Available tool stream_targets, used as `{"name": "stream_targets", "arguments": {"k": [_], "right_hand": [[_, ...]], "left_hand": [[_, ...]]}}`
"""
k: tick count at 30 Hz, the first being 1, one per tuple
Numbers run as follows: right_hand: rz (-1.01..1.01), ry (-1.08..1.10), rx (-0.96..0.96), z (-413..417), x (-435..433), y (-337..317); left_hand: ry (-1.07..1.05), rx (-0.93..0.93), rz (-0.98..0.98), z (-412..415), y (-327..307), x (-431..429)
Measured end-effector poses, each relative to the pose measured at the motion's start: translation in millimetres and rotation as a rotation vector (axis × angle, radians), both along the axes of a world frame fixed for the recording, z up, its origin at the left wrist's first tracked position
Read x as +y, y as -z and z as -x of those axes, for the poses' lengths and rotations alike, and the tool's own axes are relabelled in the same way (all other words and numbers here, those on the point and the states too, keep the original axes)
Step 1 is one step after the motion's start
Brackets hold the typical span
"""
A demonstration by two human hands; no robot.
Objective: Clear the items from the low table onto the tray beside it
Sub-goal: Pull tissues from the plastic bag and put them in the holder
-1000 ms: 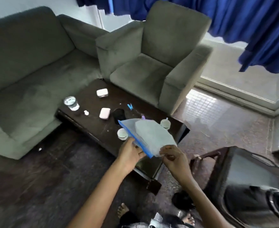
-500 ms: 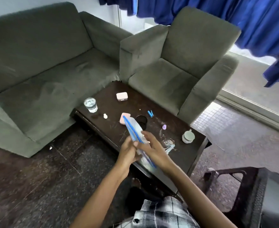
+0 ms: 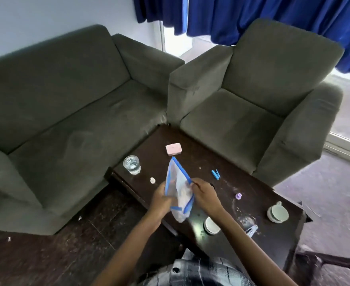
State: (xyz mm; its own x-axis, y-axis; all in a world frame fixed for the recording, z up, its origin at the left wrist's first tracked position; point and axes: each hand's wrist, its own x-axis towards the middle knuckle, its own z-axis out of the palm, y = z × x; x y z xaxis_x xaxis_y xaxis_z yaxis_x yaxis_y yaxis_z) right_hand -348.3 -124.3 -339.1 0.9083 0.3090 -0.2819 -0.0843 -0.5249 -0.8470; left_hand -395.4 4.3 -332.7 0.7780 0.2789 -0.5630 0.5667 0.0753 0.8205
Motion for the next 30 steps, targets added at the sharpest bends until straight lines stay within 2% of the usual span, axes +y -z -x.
{"name": "stream_targets", "arguments": {"k": [4, 10, 16, 21, 25, 27, 30], "right_hand": [[0.114, 0.166, -0.033, -35, 7, 9], [0.133, 0.273, -0.076, -71, 31, 17], [0.24, 0.263, -0.211, -105, 75, 7], [0.289, 0.304, -0.197, -132, 107, 4], [0.3, 0.331, -0.169, -147, 130, -1], [0.299, 0.361, -0.163, -151, 138, -1], [0.297, 0.41, -0.127, -154, 147, 1]], "left_hand": [[0.005, 0.007, -0.117, -35, 11, 36], [0.202, -0.079, -0.342, -86, 19, 68], [0.335, -0.125, -0.314, -132, 23, 100], [0.465, -0.233, -0.371, -165, 16, 135], [0.722, -0.394, -0.58, -177, 14, 156], [0.844, -0.408, -0.645, -184, 18, 164], [0.86, -0.358, -0.626, -195, 28, 173]]}}
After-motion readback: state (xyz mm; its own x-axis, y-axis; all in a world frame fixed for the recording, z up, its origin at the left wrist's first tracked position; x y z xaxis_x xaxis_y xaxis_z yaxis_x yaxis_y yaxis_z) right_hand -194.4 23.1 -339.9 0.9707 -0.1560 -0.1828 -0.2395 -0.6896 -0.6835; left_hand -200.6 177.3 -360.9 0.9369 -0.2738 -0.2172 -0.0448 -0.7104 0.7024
